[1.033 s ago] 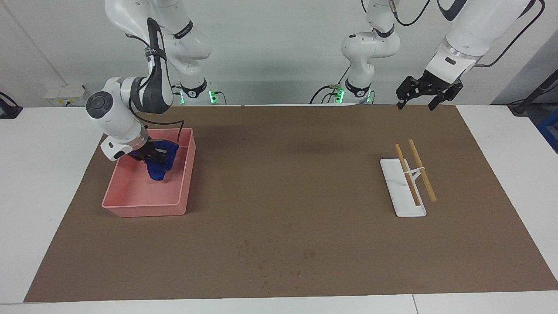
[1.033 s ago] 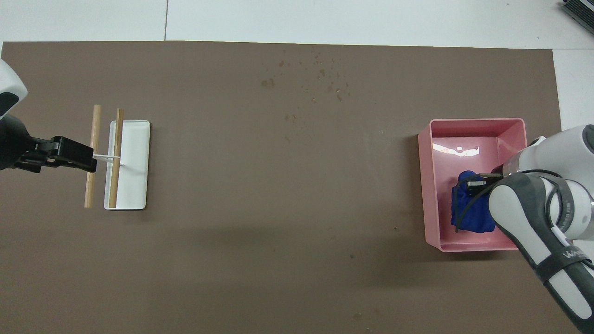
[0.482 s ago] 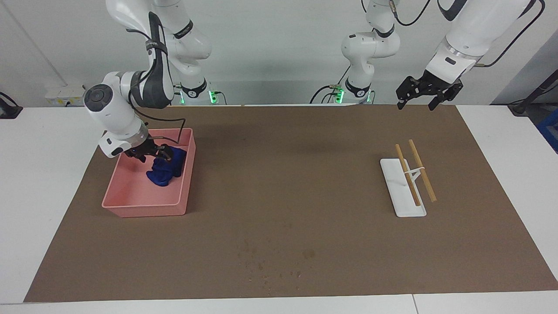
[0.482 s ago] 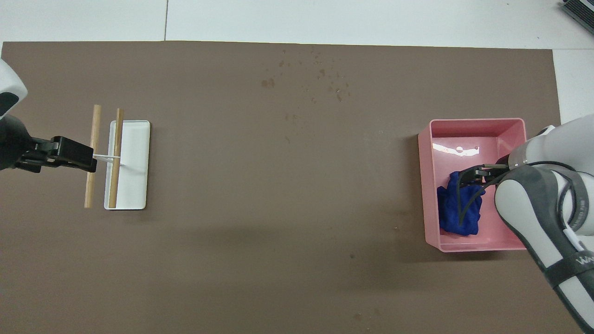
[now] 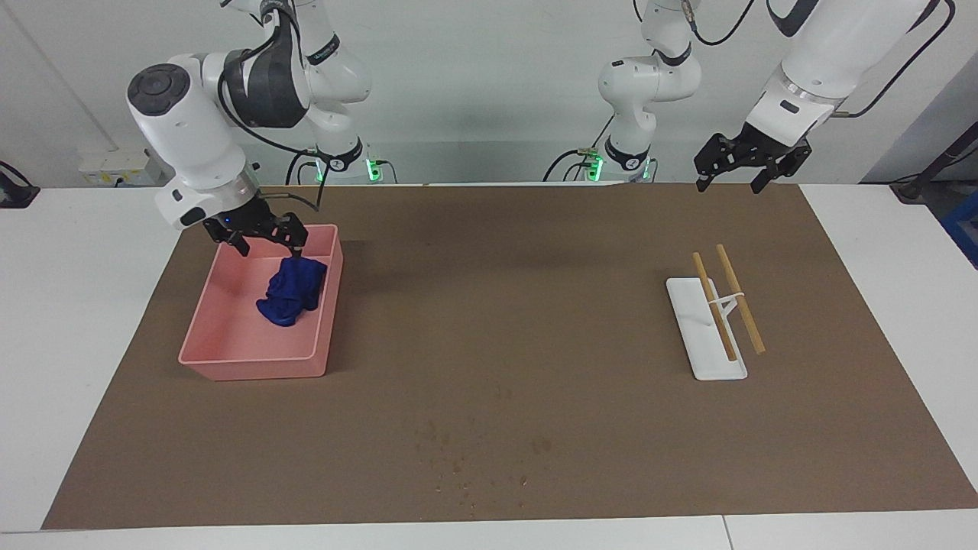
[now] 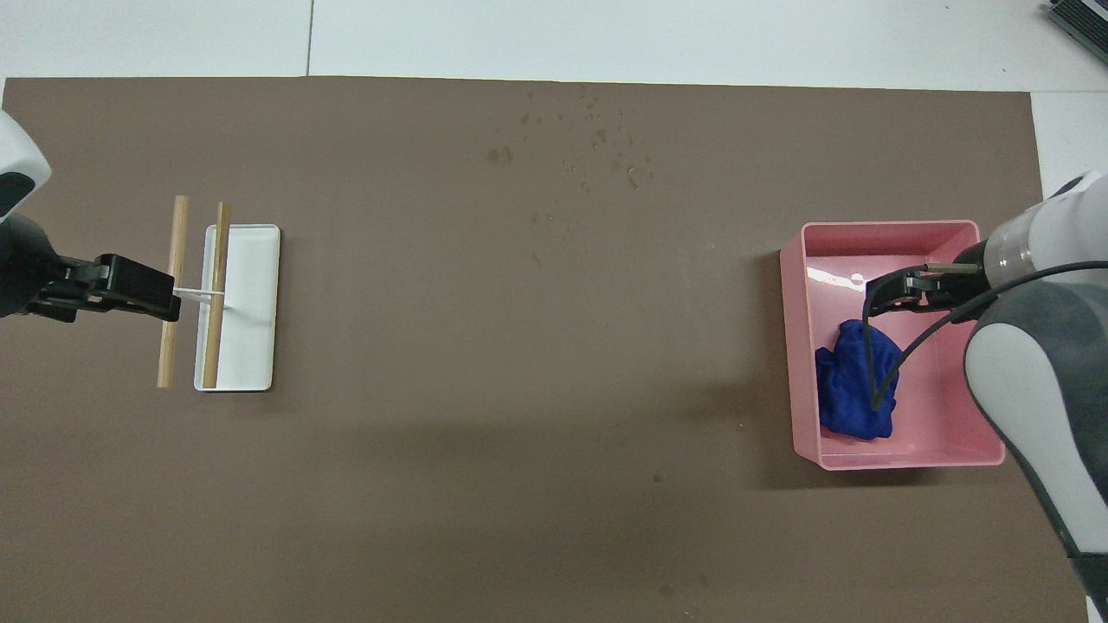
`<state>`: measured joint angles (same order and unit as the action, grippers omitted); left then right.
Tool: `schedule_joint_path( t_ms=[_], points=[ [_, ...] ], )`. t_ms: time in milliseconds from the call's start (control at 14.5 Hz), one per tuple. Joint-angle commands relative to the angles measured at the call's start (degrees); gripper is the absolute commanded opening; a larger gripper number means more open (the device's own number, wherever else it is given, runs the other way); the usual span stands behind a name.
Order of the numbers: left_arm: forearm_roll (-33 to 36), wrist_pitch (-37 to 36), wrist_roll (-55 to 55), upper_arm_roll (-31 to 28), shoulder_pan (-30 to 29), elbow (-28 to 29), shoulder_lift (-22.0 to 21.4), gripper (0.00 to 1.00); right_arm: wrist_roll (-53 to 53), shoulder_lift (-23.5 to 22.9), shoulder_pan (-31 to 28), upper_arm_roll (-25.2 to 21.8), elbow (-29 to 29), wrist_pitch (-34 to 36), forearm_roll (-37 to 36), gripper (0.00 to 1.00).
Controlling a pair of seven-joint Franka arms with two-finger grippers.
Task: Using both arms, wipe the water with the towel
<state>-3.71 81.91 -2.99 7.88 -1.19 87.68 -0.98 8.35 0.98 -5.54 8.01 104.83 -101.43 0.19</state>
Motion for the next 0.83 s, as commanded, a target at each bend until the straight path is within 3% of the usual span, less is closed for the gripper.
schedule_joint_path(
  t_ms=[0, 757],
  points=[
    [1.0, -0.3, 0.5, 0.6, -0.9, 1.6, -1.7, 1.0, 4.2, -1.1, 1.4, 0.3, -5.2, 3.3, -1.2, 1.0],
    [1.0, -0.3, 0.5, 0.6, -0.9, 1.6, -1.7, 1.0, 3.9, -1.1, 0.8, -0.6, -17.2, 14.6, -1.4, 1.0]
  ],
)
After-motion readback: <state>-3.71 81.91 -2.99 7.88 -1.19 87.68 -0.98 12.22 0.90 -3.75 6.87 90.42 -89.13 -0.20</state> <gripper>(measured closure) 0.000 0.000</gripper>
